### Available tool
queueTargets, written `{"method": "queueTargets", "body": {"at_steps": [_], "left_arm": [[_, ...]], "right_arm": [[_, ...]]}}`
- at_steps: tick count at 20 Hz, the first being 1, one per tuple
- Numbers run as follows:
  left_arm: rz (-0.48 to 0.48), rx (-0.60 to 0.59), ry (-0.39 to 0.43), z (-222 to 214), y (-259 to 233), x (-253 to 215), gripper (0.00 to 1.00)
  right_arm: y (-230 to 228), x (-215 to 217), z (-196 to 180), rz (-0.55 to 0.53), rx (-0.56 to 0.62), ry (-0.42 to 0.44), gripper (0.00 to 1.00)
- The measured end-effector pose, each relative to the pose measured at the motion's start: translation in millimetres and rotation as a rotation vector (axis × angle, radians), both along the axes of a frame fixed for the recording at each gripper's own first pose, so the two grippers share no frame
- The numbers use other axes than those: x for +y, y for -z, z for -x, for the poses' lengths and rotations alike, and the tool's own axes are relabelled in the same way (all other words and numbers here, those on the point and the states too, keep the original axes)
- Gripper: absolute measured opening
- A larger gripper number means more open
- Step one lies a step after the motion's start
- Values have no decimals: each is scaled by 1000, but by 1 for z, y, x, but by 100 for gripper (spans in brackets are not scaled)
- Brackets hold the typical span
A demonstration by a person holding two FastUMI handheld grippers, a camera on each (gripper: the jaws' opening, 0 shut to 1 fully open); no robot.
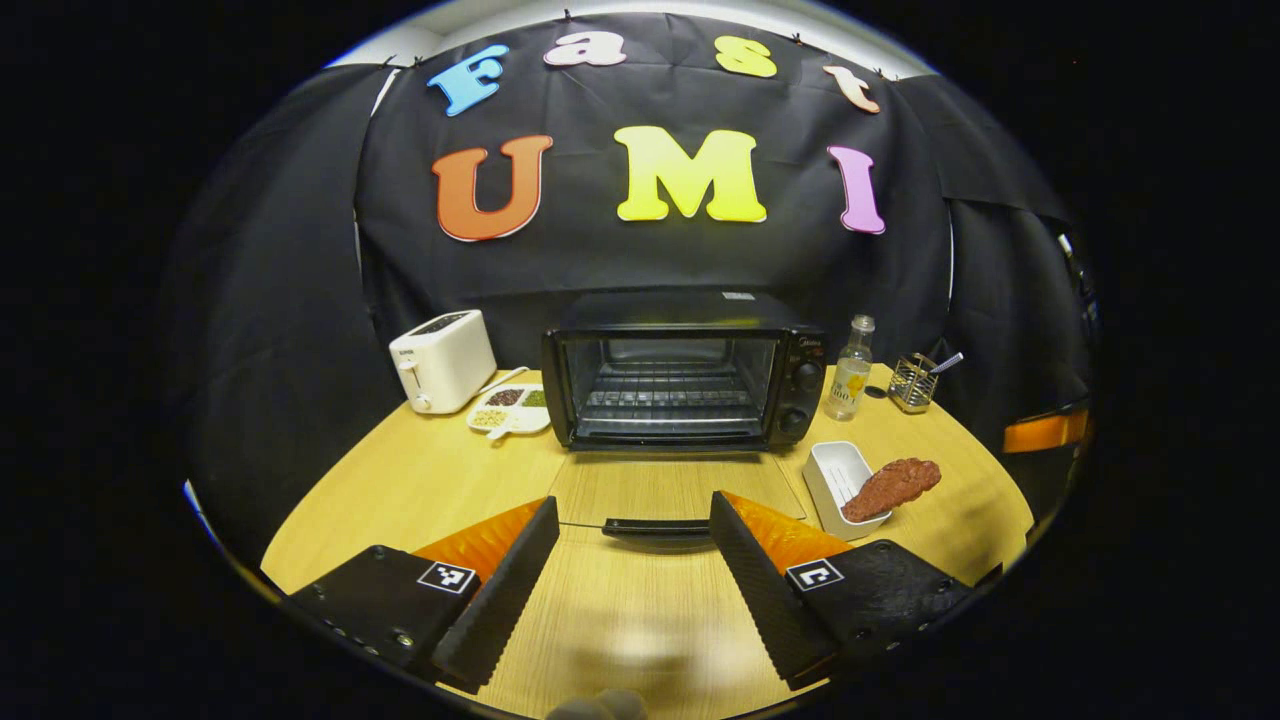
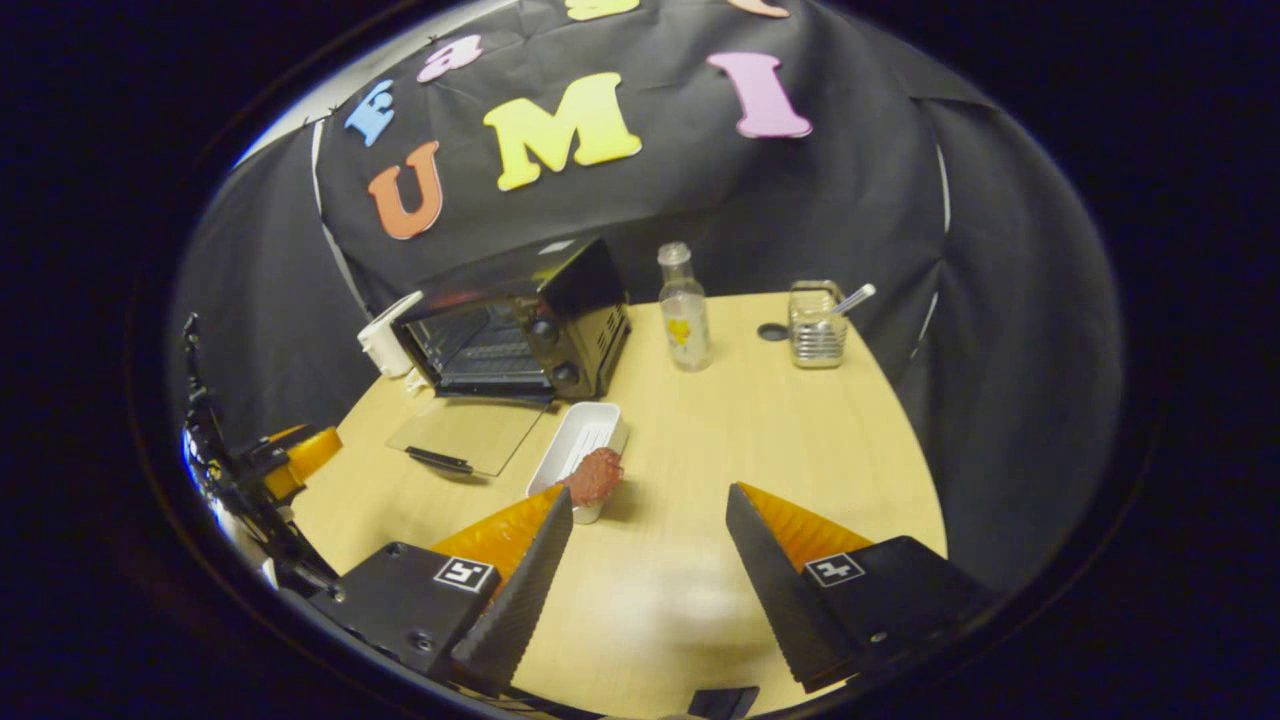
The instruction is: Open the electric oven with the left hand, put the food in, and close the electric oven.
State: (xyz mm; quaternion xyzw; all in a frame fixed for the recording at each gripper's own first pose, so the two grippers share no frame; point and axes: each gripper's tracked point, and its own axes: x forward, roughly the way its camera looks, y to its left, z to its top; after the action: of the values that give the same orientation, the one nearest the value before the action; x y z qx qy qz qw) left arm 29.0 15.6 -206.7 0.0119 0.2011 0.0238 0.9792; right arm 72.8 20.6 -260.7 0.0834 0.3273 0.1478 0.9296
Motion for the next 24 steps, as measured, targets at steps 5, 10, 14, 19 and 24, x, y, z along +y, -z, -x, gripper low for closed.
{"method": "queueTargets", "body": {"at_steps": [5, 10, 14, 19, 24], "left_arm": [[-79, -56, -39, 27, -46, 2, 97], [-103, -70, -87, 50, -69, -13, 97], [-105, -85, -116, 56, -84, -19, 97], [-103, -101, -118, 60, -92, -17, 97], [-54, -124, -86, 59, -85, -15, 97]], "right_arm": [[47, 45, -40, -102, 155, -128, 94], [70, 66, -63, -187, 277, -168, 76], [77, 77, -57, -309, 416, -140, 41], [70, 85, -53, -358, 427, -122, 17], [27, 97, -47, -402, 350, -118, 16]]}}
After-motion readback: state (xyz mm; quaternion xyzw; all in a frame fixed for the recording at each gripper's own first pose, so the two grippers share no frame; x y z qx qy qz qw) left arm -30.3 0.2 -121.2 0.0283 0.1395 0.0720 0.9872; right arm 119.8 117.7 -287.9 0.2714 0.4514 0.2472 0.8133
